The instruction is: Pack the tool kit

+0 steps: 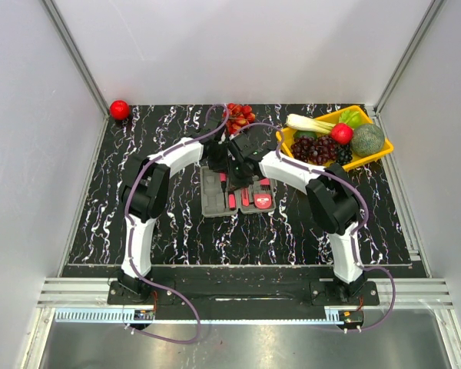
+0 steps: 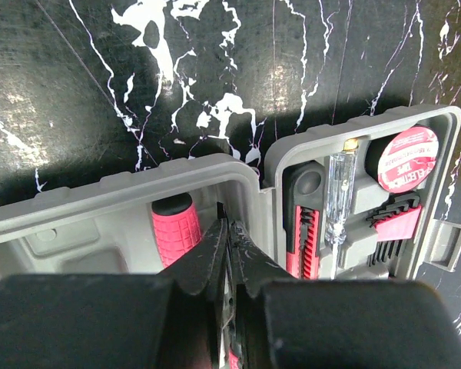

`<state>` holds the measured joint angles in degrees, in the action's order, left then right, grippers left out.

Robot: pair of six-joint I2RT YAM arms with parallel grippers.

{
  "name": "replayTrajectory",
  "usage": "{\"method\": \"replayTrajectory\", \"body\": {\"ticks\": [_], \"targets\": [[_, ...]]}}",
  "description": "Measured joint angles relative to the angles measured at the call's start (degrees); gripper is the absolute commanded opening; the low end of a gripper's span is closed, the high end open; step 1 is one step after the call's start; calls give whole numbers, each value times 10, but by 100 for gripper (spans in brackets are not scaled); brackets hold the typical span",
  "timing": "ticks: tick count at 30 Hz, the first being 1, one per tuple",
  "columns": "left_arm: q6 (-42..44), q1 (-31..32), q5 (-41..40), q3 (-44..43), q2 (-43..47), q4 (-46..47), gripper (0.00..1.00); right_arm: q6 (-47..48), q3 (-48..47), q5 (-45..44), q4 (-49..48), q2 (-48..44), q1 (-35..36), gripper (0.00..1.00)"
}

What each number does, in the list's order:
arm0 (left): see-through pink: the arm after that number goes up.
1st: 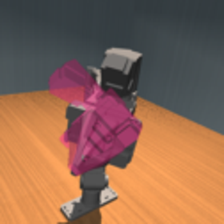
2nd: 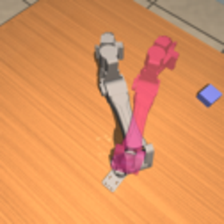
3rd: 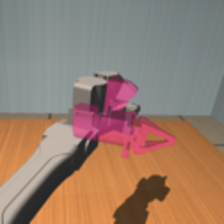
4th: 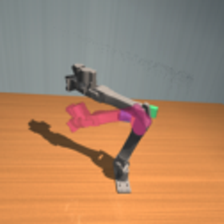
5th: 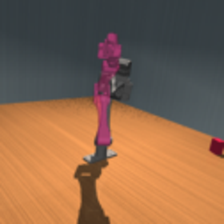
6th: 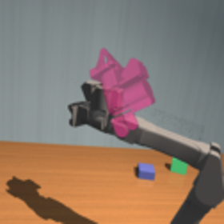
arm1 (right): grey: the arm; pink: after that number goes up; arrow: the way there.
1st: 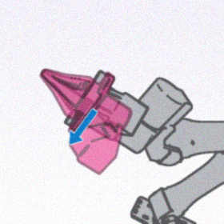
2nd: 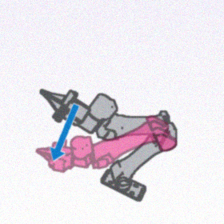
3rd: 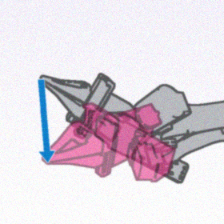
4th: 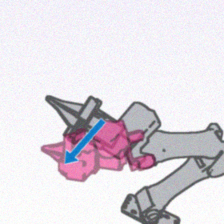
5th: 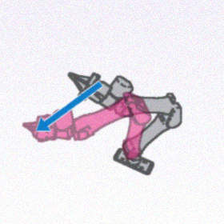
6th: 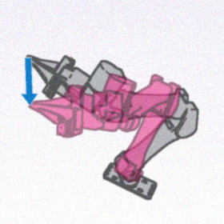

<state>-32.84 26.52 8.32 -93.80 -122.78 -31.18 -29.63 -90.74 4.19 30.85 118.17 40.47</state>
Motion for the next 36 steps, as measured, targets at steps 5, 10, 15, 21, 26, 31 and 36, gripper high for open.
{"method": "replayTrajectory", "body": {"ticks": [5, 10, 15, 21, 26, 31, 36], "targets": [[0, 0, -7, 0, 0, -1, 10, 1, 0, 1, 2, 17, 2, 22], [0, 0, -13, 0, 0, -3, 12, 5, 0, 1, 2, 18, 3, 17], [0, 0, -15, 0, 0, -4, 13, 5, 0, 1, 2, 18, 4, 14], [-1, 0, -16, 0, -1, -4, 0, 5, 0, 1, 0, 19, 5, 5], [-1, 0, -16, -4, -4, -7, 0, 5, 0, 1, -3, 21, 6, 0], [-2, 0, -14, -9, -11, -12, 0, 2, -2, 5, -7, 27, 6, 0], [-5, 0, -11, -11, -14, -14, 0, 0, -4, 5, -6, 29, 6, 0]]}}
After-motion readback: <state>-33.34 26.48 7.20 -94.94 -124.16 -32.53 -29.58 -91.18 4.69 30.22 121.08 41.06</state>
